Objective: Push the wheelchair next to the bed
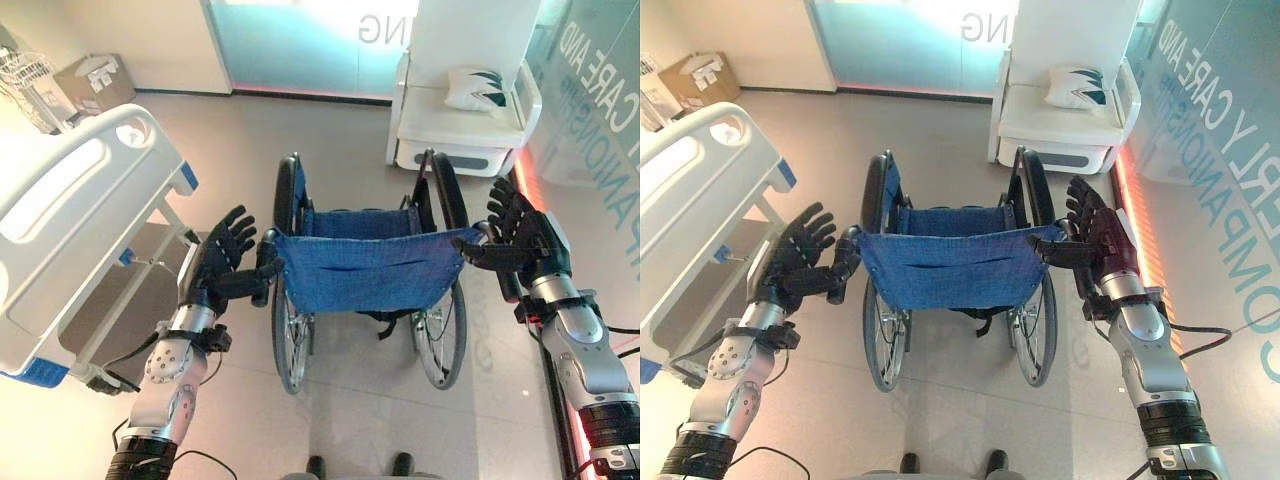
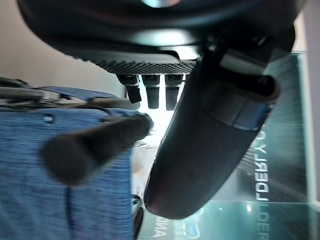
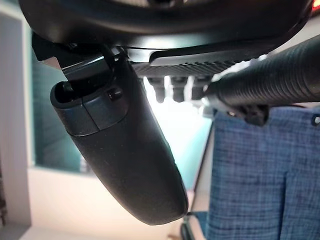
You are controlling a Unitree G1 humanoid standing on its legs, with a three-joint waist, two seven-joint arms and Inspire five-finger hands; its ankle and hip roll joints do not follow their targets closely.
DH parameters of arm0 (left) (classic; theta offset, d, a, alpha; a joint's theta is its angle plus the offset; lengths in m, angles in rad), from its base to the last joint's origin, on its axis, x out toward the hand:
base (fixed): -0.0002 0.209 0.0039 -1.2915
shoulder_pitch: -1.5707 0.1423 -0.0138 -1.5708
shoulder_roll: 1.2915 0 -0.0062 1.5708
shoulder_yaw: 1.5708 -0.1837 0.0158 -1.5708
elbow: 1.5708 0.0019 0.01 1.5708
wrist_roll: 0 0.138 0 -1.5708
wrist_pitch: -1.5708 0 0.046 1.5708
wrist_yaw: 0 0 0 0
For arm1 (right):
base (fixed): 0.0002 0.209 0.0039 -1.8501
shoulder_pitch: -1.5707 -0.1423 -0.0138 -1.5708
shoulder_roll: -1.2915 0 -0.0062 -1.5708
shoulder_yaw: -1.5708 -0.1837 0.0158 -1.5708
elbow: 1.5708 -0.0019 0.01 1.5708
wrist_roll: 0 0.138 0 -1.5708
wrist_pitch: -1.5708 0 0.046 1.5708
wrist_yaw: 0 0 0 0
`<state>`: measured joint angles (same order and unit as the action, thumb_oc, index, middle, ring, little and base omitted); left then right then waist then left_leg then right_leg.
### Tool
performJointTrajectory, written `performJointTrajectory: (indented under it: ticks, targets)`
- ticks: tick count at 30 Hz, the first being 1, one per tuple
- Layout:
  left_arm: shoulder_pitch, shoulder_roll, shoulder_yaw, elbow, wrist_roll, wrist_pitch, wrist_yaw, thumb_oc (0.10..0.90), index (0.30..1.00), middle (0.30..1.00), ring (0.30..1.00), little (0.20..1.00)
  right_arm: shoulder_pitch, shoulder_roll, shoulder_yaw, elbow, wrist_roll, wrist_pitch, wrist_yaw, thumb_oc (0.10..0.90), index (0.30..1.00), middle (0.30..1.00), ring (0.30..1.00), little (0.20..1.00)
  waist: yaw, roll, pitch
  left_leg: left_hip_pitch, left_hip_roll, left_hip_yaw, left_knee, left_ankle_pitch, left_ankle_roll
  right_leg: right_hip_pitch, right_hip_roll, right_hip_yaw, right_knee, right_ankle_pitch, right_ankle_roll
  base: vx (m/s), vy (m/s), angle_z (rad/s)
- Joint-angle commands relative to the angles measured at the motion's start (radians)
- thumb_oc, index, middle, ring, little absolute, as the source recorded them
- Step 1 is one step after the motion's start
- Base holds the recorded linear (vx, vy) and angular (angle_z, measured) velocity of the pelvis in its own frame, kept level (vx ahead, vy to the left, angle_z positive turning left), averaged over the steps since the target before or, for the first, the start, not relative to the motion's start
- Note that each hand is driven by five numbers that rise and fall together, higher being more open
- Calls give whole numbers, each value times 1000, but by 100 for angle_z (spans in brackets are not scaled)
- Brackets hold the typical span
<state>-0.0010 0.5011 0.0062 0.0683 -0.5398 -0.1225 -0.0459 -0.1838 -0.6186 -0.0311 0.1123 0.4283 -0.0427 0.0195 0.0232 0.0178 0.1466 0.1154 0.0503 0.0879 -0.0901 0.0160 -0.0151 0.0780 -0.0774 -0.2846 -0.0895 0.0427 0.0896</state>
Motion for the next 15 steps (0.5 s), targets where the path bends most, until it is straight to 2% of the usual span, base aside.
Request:
performJointTrajectory:
  ticks: [1,6,10,15]
  targets:
    - [-83,109,24,-68,60,-38,-24,800,900,900,900,900,-6,-75,-12,-37,-116,27,-14,800,900,900,900,900,1,-29,-53,-14,-33,42,3,-33,12,21,17,6,38,-63,2,0,0,0]
    - [-84,144,6,-57,105,19,-17,800,900,900,900,900,-3,-124,-20,-16,-229,75,-105,800,900,900,900,900,-4,-28,-46,-14,-34,48,3,-32,15,13,18,10,46,-62,5,-13,-1,0]
    - [-104,160,-16,-29,84,32,-12,800,900,900,900,900,-31,-160,-7,19,-340,135,-153,800,900,900,900,900,-9,-23,-38,-12,-36,54,3,-32,20,9,21,18,53,-64,4,-15,1,-1]
    - [-143,160,-45,-9,45,40,29,800,900,900,900,900,-74,-193,40,54,-446,222,-163,800,900,900,900,900,-12,-22,-34,-9,-37,57,3,-32,22,7,24,21,59,-65,4,-6,-1,-1]
